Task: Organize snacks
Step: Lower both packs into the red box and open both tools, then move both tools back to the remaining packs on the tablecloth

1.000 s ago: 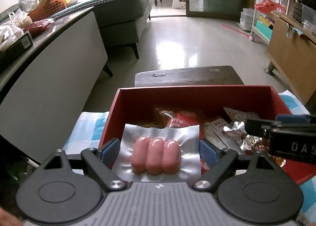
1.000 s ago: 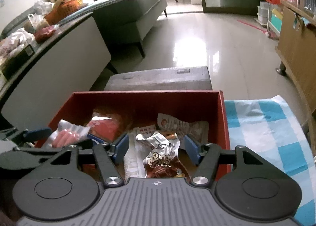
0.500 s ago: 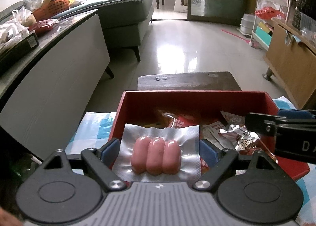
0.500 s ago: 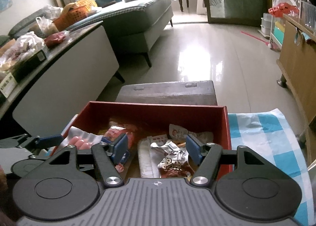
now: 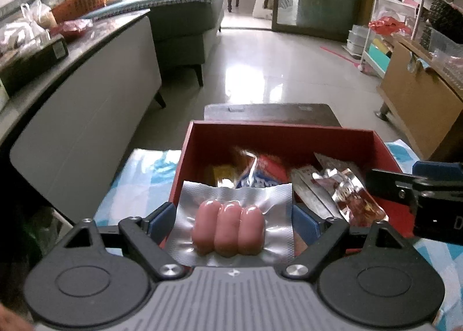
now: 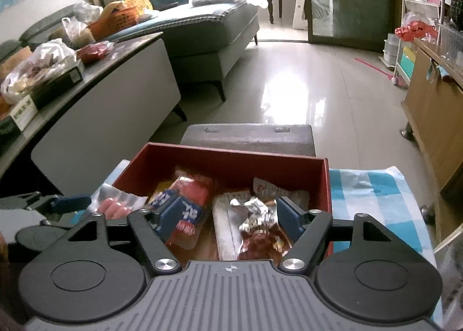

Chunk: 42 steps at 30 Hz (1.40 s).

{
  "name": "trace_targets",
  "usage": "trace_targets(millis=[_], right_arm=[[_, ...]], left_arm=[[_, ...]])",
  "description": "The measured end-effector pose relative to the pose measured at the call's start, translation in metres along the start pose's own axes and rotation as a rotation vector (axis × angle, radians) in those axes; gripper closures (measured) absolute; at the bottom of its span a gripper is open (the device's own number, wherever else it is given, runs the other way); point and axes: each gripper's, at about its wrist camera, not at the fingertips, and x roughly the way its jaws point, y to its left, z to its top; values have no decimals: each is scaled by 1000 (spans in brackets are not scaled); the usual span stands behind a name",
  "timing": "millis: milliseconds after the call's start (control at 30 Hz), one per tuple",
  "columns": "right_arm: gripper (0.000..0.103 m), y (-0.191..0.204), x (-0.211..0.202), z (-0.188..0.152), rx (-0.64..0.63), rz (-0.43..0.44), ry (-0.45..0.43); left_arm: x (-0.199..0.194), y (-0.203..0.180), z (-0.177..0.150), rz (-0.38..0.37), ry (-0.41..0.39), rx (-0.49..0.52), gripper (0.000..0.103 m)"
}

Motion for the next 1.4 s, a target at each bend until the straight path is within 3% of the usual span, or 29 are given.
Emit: trace_targets(millis=[300,567,633,667,733,867,1000,1400], right_arm=[[24,-4,-10,-29,16,-19,60],[22,-4,-14,-45,26,2,87],[22,-4,-12,-45,16,4,91],[22,-6,-10,-44,20,4,93],[22,-8,-7,-41,30,9,97],[22,-10,-2,-37,37,20,99],[21,-13,-1,-39,40,12,108],[16,-37,-29,-71,38,-24,179]], left_arm=[[-13,7,-25,-19,36,8,19],[7,-1,-6,-55,3,37,20],[20,-4,-3,-53,28,36,24],[27,-5,-1,-57,48,34,33],[39,-7,5,-63,82,24,34],[25,-10,15,-27,-8,34,33],[0,-3,15,-70,-37,7,28],[-22,14,-50,-117,150,-46,28]])
